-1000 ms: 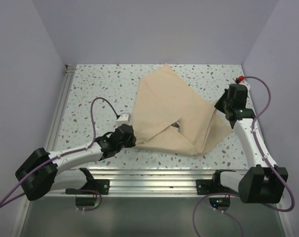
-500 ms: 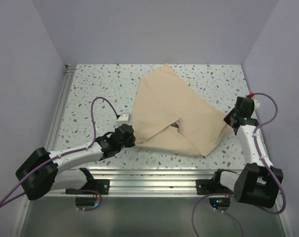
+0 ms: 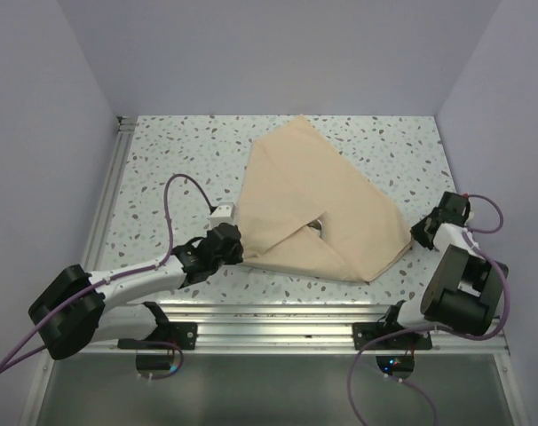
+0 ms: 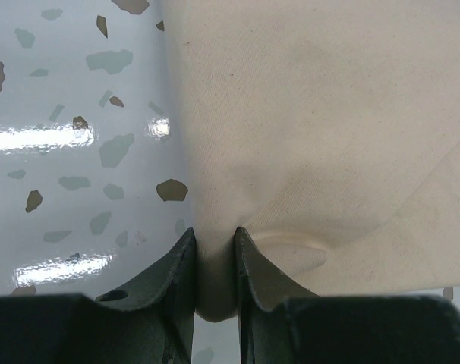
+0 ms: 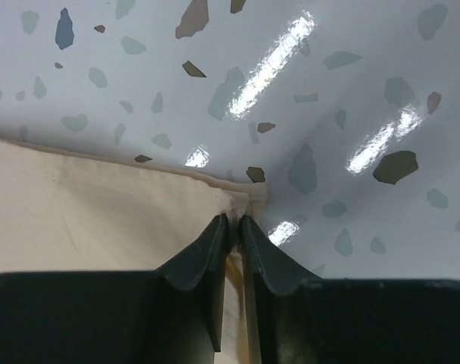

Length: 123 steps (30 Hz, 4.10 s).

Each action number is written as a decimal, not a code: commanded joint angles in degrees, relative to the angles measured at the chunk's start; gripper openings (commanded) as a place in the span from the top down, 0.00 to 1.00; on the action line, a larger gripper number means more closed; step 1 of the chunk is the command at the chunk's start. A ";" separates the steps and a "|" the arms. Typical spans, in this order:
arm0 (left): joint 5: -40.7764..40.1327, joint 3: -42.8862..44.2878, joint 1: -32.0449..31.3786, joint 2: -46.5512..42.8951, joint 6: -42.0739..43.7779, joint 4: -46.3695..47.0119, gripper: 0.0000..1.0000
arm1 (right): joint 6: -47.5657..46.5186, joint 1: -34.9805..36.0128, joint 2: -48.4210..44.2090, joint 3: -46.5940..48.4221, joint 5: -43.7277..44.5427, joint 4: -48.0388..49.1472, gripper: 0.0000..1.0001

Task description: Prepare the surgical pack

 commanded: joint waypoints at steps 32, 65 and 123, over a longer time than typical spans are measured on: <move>-3.25 0.39 0.02 -2.24 2.05 1.78 0.84 | 0.63 -0.34 2.55 -1.89 4.00 3.36 0.59; -3.51 1.18 0.02 -1.27 1.96 1.78 0.84 | 0.46 0.54 3.26 -3.04 2.68 0.82 0.50; -5.80 1.80 -0.07 -0.22 4.77 2.92 0.87 | 2.73 51.50 -1.58 30.60 14.35 -13.60 1.00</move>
